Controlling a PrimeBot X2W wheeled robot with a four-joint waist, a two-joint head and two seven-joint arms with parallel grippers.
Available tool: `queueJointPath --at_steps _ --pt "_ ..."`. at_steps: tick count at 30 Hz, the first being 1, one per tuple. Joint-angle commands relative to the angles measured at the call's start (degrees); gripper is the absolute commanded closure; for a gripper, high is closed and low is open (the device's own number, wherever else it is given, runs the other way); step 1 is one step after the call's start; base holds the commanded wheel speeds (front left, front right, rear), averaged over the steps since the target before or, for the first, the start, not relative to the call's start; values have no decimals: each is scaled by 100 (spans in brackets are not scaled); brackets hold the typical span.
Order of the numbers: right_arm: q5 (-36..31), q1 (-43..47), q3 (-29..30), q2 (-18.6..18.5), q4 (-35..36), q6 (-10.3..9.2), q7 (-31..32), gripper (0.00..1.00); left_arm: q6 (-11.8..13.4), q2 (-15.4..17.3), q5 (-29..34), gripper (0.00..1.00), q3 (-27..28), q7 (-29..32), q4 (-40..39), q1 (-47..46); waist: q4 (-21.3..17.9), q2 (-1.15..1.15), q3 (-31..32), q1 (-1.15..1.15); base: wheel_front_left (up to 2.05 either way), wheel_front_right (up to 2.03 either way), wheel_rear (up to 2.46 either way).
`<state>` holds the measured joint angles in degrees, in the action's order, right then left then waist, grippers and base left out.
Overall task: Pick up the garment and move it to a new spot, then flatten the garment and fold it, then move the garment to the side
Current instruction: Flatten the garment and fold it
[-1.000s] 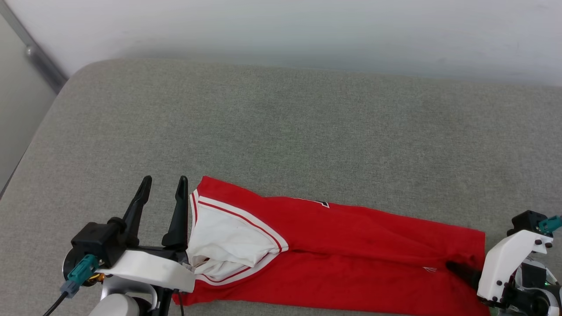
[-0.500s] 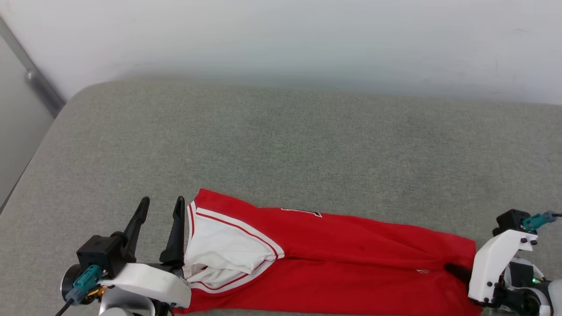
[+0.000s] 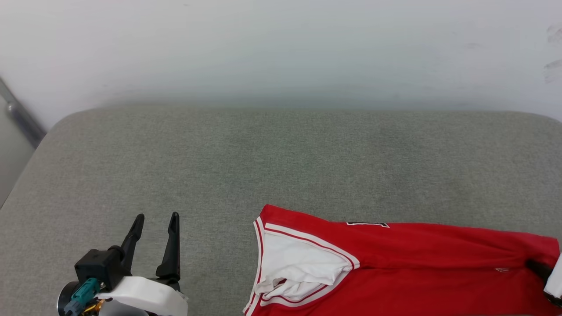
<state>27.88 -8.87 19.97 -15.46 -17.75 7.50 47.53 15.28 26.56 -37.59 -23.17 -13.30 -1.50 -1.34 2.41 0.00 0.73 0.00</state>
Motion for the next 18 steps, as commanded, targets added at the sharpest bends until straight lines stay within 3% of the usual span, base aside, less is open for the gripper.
queueJointPath --at_steps 1,6,11,14,18 --pt "-39 11 171 127 74 -2 73 100 31 17 -20 0 5 -6 -17 82 -37 0 6 0 0 0 0" --pt "443 -155 804 883 257 -2 753 100 27 4 -24 0 -23 20 -10 64 -86 0 13 0 0 0 0" --pt "1374 -275 950 1241 360 -2 1496 100 -11 21 -7 0 -82 70 -4 -16 -53 0 22 0 0 0 0" --pt "2044 -254 639 1278 89 -2 1582 100 -39 15 14 0 -144 100 -1 -95 24 0 21 0 0 0 0" --pt "2957 -230 -236 1264 -384 -2 1278 100 -66 -4 45 0 -215 149 3 -193 161 0 5 0 0 0 0"
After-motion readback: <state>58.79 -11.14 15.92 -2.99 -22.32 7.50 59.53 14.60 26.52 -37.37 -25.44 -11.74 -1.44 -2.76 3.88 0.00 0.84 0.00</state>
